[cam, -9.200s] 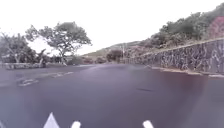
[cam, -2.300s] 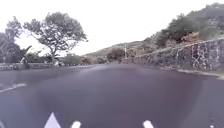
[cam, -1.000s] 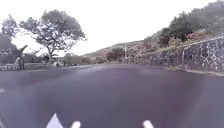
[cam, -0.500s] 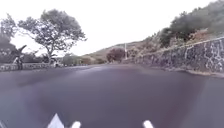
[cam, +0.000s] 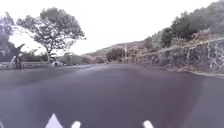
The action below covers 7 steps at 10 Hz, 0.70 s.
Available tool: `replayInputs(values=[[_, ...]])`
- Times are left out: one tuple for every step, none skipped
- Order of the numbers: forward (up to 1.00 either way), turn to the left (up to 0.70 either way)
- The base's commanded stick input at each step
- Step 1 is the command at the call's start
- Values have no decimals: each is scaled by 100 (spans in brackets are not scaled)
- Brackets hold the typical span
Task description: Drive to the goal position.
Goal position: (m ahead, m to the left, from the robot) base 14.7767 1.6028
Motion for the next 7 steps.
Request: replayInputs(values=[[70,0],[70,0],[70,0],[70,0],[70,0],[70,0],[70,0]])
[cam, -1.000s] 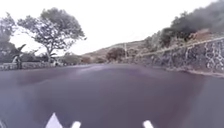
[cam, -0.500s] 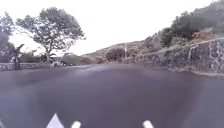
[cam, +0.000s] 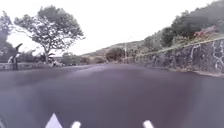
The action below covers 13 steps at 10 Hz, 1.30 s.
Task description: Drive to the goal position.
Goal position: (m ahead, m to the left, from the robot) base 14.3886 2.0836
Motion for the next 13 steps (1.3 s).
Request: replayInputs(values=[[70,0],[70,-8],[70,-21],[70,-34],[70,-22],[70,-9],[70,0],[70,0],[70,0],[70,0],[70,0],[70,0],[70,0]])
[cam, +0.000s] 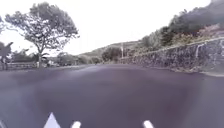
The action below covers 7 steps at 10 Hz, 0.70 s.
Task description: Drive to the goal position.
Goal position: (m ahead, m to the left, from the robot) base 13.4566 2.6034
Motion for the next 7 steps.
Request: replayInputs(values=[[70,0],[70,0],[70,0],[70,0],[70,0],[70,0],[70,0]])
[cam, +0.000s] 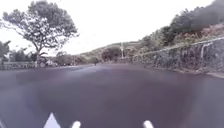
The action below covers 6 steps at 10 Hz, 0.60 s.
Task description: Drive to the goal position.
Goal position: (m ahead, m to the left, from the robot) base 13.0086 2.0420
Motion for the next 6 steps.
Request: replayInputs(values=[[70,0],[70,0],[70,0],[70,0],[70,0],[70,0]])
